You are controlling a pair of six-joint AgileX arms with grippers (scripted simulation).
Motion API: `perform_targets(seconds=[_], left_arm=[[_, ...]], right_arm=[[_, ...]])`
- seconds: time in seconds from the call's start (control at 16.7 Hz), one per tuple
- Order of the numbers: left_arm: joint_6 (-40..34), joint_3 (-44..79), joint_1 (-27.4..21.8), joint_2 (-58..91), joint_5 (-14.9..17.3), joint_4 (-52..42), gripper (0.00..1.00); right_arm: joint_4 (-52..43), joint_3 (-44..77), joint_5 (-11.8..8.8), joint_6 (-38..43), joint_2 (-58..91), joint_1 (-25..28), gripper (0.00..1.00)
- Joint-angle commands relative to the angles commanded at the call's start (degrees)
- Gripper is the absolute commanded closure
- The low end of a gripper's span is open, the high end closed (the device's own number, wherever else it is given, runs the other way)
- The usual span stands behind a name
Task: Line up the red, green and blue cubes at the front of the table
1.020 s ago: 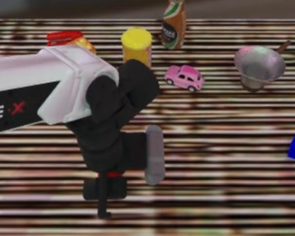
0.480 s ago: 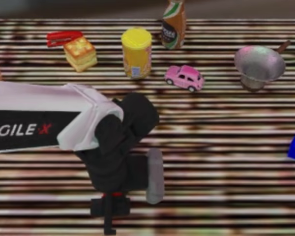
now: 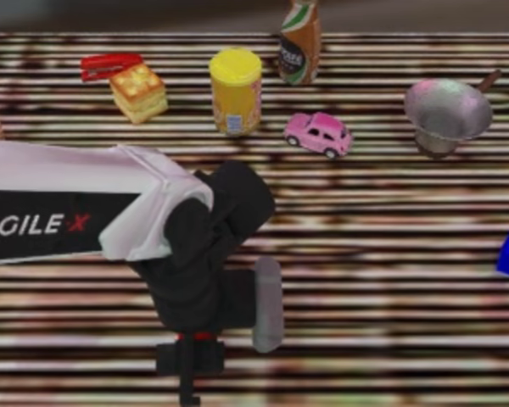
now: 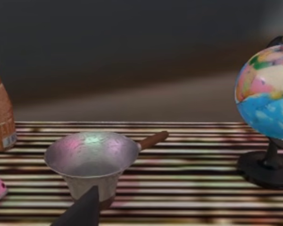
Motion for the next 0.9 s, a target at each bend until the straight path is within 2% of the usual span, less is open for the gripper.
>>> perform_targets(seconds=[0.48, 0.9], left_arm=[[0.00, 0.00, 0.00, 0.00, 0.00, 0.00, 0.02], [0.00, 0.00, 0.00, 0.00, 0.00, 0.00, 0.00]], right_arm=[[0.00, 0.00, 0.00, 0.00, 0.00, 0.00, 0.00], [0.00, 0.00, 0.00, 0.00, 0.00, 0.00, 0.00]])
